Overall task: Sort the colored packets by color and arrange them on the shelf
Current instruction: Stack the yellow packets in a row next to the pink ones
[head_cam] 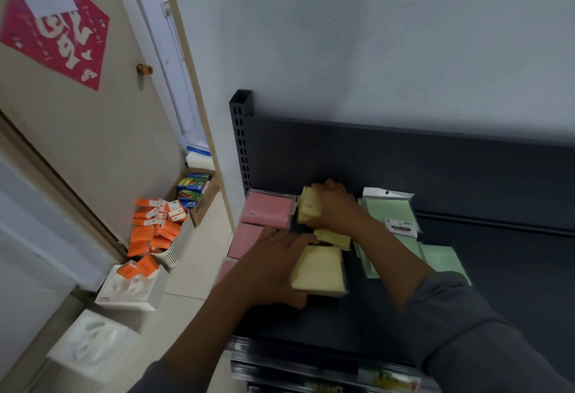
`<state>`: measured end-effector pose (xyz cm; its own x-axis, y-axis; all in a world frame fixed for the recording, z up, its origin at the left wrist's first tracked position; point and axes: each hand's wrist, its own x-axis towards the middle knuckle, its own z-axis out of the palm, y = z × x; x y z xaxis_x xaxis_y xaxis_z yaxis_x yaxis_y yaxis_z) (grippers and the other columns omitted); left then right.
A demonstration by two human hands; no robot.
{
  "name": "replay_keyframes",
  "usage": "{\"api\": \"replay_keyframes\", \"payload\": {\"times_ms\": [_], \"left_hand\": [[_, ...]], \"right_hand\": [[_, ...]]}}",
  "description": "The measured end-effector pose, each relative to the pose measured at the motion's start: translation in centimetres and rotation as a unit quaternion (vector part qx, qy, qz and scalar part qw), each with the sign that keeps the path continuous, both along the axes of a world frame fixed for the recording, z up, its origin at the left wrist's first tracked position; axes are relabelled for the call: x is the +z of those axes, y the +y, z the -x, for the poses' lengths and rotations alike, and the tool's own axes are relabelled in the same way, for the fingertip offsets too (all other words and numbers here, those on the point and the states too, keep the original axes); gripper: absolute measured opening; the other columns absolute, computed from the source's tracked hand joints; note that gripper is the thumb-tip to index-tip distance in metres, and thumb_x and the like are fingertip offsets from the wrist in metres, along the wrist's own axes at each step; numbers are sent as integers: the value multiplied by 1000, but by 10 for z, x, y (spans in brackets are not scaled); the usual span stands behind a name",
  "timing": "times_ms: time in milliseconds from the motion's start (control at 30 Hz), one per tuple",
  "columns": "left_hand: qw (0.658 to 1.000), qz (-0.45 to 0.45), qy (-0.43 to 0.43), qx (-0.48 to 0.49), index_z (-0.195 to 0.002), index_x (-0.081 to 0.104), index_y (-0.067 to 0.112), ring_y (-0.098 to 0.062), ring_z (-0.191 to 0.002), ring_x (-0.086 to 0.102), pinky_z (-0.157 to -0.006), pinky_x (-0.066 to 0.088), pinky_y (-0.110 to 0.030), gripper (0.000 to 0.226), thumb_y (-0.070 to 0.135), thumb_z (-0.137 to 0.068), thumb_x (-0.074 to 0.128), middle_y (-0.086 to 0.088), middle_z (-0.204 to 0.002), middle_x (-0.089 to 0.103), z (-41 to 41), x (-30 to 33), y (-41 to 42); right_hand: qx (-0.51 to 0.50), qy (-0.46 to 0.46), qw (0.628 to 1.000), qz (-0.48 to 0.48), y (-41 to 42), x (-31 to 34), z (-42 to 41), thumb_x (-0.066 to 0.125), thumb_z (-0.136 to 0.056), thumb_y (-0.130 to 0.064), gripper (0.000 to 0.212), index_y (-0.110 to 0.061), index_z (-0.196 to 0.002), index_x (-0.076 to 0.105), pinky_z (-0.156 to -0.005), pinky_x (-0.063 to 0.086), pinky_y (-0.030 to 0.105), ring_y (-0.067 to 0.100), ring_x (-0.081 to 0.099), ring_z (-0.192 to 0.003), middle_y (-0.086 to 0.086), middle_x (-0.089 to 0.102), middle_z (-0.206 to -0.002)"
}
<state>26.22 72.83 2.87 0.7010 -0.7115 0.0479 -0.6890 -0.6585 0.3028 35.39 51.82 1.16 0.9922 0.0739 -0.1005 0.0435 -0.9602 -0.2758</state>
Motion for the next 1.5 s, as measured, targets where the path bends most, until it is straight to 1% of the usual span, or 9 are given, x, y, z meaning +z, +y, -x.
{"api": "replay_keyframes", "payload": {"times_ms": [133, 400, 533, 733, 900, 1133, 1233, 1400, 1500], "left_hand": [[1000, 9, -3, 8, -149, 33, 30, -17, -128, 44, -103, 20, -25, 98, 55, -66, 79, 3, -142, 50, 1, 1, 3], [1000, 6, -4, 19, -148, 32, 34, -15, -130, 39, -98, 15, -21, 94, 56, -69, 78, 6, -146, 46, 1, 8, 13], [1000, 3, -8, 14, -147, 32, 34, -14, -127, 40, -99, 17, -23, 94, 57, -68, 77, 6, -143, 48, 3, 6, 12], [1000, 18, -11, 7, -147, 34, 32, -17, -126, 44, -101, 23, -27, 93, 56, -68, 78, 4, -141, 50, 2, 10, 12], [1000, 12, -14, 4, -147, 33, 31, -15, -127, 40, -98, 19, -24, 95, 56, -68, 78, 4, -142, 48, 5, 10, 10], [1000, 2, -6, 1, -150, 29, 32, -15, -132, 36, -100, 14, -21, 97, 57, -70, 78, 5, -148, 43, 4, 8, 7], [1000, 6, -6, 1, -149, 30, 32, -16, -130, 39, -101, 18, -24, 97, 57, -68, 78, 4, -146, 46, 3, 8, 7], [1000, 19, -11, 22, -145, 36, 33, -17, -116, 42, -91, 24, -28, 94, 52, -65, 82, 4, -132, 51, -15, 18, 20], [999, -1, -20, 37, -148, 32, 33, -16, -117, 40, -87, 20, -25, 96, 53, -68, 82, 3, -136, 49, -28, 26, 25]], "right_hand": [[29, -5, 999, -15, 9, 0, -2, 80, -68, -53, 79, -22, -134, 49, -97, 48, 48, 31, 47, -122, 8, 49, -130], [32, 39, 999, 17, 9, 2, -4, 84, -69, -45, 91, -20, -144, 41, -104, 42, 49, 31, 43, -130, 8, 45, -140], [24, 58, 998, 27, 11, 2, -5, 84, -68, -47, 86, -17, -139, 45, -101, 44, 48, 33, 50, -122, 9, 44, -134], [39, 47, 996, 59, 10, 6, -4, 83, -67, -51, 85, -17, -136, 48, -101, 45, 50, 35, 48, -126, 10, 54, -135], [22, -36, 999, -25, 8, 13, -1, 80, -66, -55, 93, -22, -145, 43, -97, 50, 46, 33, 52, -123, 9, 57, -135], [22, -122, 974, -189, 10, 49, 8, 88, -74, -33, 77, -8, -139, 53, -98, 46, 36, 29, 57, -118, 13, 60, -132], [17, -111, 976, -188, 1, 60, 12, 88, -74, -33, 85, -15, -147, 47, -98, 44, 30, 24, 55, -122, 7, 57, -138], [17, -85, 988, -129, -26, 70, 39, 87, -72, -43, 89, -22, -148, 45, -99, 49, 36, 22, 56, -121, 2, 58, -138], [-5, -62, 992, -107, -45, 70, 62, 86, -72, -48, 90, -26, -148, 44, -99, 48, 35, 19, 55, -120, -2, 57, -137]]}}
